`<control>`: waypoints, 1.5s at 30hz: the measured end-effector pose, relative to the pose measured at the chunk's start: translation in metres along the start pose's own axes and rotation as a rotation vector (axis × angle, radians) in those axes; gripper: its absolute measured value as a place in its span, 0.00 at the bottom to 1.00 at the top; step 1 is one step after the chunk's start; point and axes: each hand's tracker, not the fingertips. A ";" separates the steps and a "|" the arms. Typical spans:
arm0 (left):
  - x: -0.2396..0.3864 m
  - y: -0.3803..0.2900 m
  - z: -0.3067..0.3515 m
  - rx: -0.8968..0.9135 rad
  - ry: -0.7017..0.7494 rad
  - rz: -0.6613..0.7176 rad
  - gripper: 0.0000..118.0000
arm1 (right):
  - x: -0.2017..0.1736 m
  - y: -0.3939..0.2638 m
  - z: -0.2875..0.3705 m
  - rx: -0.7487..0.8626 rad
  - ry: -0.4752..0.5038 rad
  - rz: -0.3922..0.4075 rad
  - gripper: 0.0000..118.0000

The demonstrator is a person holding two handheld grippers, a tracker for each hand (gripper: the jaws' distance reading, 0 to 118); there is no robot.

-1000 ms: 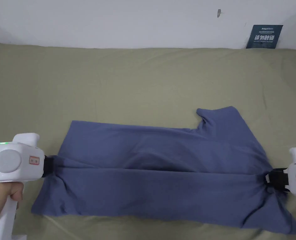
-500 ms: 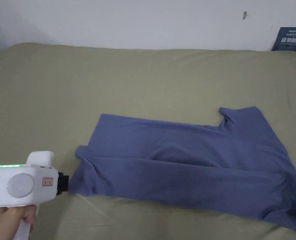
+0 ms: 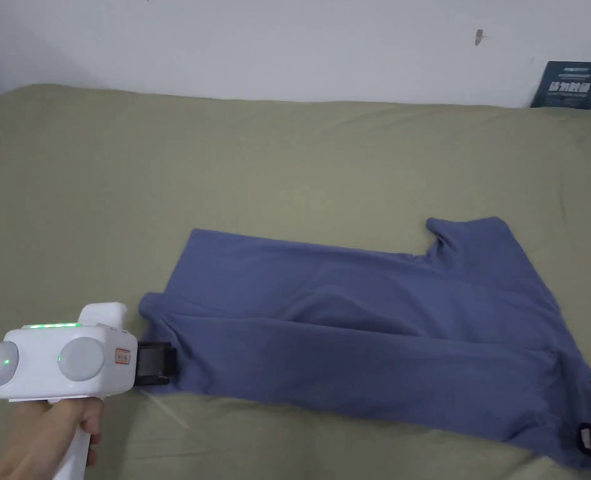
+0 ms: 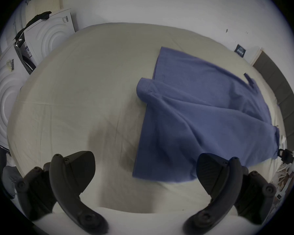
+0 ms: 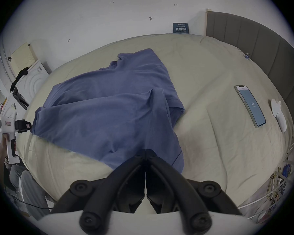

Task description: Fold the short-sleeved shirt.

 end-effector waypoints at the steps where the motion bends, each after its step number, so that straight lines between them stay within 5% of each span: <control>1: 0.003 0.000 -0.004 -0.004 0.017 -0.008 0.97 | 0.001 0.001 -0.001 0.000 0.001 -0.002 0.02; 2: 0.005 0.000 -0.006 -0.007 0.021 -0.018 0.86 | 0.004 0.001 -0.006 -0.001 0.000 -0.002 0.02; 3: 0.007 -0.001 -0.007 -0.010 0.007 -0.020 0.56 | 0.005 0.002 -0.007 -0.002 -0.002 -0.002 0.02; 5: 0.010 -0.002 0.002 0.006 -0.007 -0.021 0.43 | 0.009 0.004 -0.008 0.001 -0.001 -0.007 0.02; 7: 0.012 -0.003 0.006 0.023 -0.036 -0.033 0.07 | 0.014 0.005 -0.012 0.000 0.000 -0.011 0.02; 16: 0.013 -0.002 0.015 0.012 -0.043 -0.027 0.05 | 0.027 0.003 -0.010 -0.007 0.028 -0.023 0.02; 17: 0.014 -0.002 0.015 0.008 -0.046 -0.025 0.05 | 0.030 0.003 -0.012 -0.015 0.028 -0.025 0.14; 18: 0.014 -0.003 0.014 0.004 -0.049 -0.017 0.05 | 0.027 0.001 -0.011 -0.007 0.012 -0.043 0.62; 19: 0.014 -0.004 0.014 0.003 -0.051 -0.008 0.05 | 0.030 0.000 -0.012 0.004 0.007 -0.074 0.98; 21: 0.014 -0.004 0.014 0.002 -0.053 -0.002 0.05 | 0.034 0.001 -0.013 0.063 0.016 -0.115 0.89; 22: 0.015 -0.004 0.015 0.004 -0.053 -0.003 0.05 | 0.029 0.005 -0.016 -0.033 0.057 -0.117 0.86; 24: 0.014 -0.004 0.015 0.004 -0.053 -0.003 0.05 | 0.027 0.012 -0.025 -0.077 -0.011 -0.085 0.77; 26: 0.015 -0.004 0.015 0.003 -0.051 -0.003 0.05 | 0.022 -0.006 -0.031 -0.079 -0.011 -0.054 0.55; 28: 0.015 -0.004 0.016 0.002 -0.050 -0.007 0.05 | 0.017 -0.009 -0.028 -0.058 -0.044 -0.034 0.10; 30: 0.015 -0.004 0.019 -0.005 -0.052 -0.016 0.05 | 0.024 -0.004 -0.021 -0.038 0.038 -0.026 0.07; 45: -0.002 -0.051 0.085 0.022 -0.036 -0.065 0.05 | 0.028 -0.028 0.049 -0.023 0.047 0.002 0.07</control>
